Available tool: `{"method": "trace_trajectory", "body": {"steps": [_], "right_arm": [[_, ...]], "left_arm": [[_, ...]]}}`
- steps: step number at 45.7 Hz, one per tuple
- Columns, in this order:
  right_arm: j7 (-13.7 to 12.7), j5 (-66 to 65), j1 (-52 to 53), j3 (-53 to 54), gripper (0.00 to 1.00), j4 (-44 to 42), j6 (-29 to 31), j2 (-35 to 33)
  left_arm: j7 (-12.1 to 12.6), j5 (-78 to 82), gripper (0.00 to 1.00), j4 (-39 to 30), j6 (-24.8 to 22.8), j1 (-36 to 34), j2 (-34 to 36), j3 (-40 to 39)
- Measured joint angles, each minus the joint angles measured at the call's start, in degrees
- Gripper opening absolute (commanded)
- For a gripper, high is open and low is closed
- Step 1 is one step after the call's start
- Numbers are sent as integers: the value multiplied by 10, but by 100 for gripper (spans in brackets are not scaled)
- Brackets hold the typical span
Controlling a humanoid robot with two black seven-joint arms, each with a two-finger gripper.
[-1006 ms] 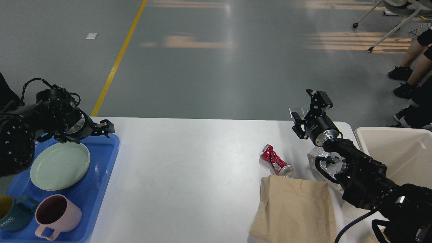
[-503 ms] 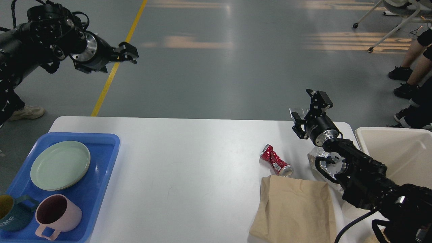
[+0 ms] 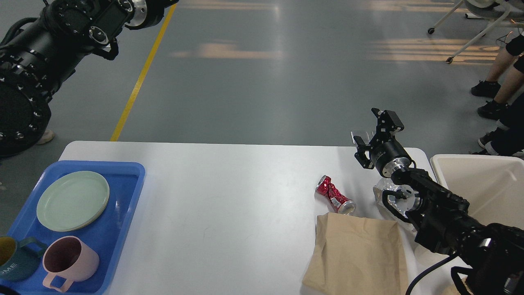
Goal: Tidy desktop
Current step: 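Open the left gripper and raise the left arm off the tray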
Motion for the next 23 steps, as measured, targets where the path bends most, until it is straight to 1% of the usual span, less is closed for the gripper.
{"method": "trace_trajectory", "body": {"steps": [13, 23], "right_arm": [[0, 0, 0, 0, 100, 0, 0, 0], [0, 0, 0, 0, 100, 0, 0, 0]], "left_arm": [[8, -7, 96, 3, 11, 11, -24, -149], [7, -2, 96, 4, 34, 28, -31, -336]]}}
